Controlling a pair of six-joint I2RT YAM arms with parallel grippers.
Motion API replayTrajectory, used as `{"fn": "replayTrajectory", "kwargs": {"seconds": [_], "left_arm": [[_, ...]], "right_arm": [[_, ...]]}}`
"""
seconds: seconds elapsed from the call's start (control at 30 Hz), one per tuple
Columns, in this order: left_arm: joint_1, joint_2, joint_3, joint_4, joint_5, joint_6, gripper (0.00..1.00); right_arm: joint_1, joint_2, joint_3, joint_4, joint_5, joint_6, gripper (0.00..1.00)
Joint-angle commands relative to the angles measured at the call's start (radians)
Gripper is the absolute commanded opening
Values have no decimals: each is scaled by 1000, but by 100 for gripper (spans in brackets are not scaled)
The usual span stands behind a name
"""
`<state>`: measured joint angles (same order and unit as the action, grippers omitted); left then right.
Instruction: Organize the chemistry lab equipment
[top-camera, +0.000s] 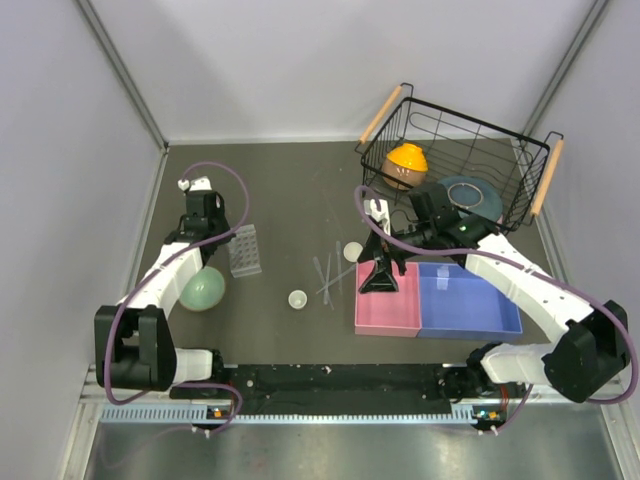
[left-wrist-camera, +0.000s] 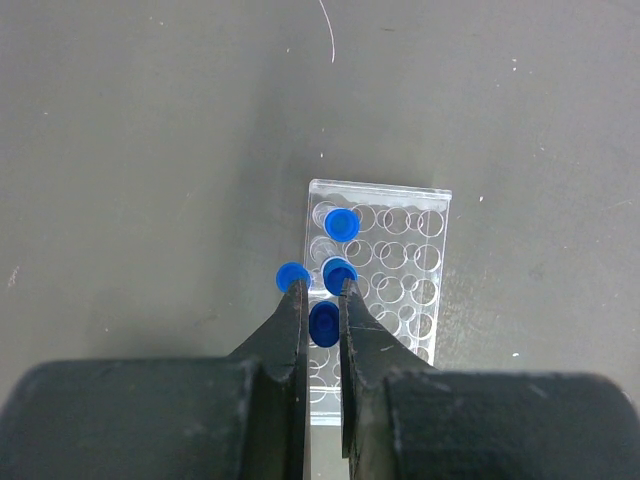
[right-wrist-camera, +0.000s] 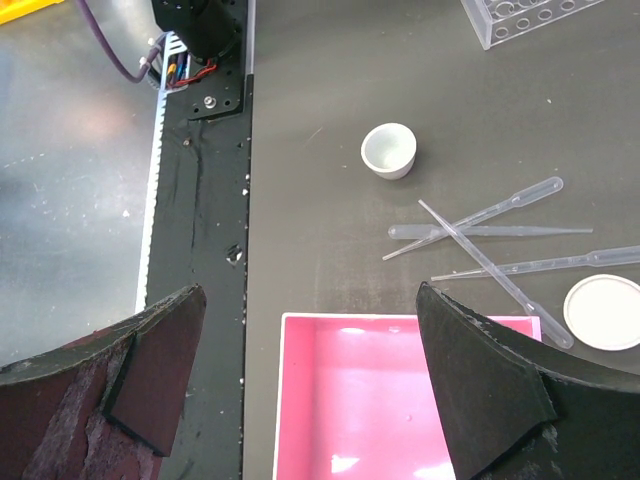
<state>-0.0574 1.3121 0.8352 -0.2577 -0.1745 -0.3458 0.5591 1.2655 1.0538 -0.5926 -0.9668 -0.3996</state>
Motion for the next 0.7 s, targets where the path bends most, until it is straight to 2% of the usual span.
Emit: {"fn": "replayTrajectory", "kwargs": {"seconds": [0.0,0.67], "left_arm": [[7,19,-7,-49,18,-12,1],[7,6,-13,-97,1,-30,3]], "right_arm": [[-11,-35,-3,27,-33,-15,87],[-16,-49,-8,31,-46,-12,88]]}}
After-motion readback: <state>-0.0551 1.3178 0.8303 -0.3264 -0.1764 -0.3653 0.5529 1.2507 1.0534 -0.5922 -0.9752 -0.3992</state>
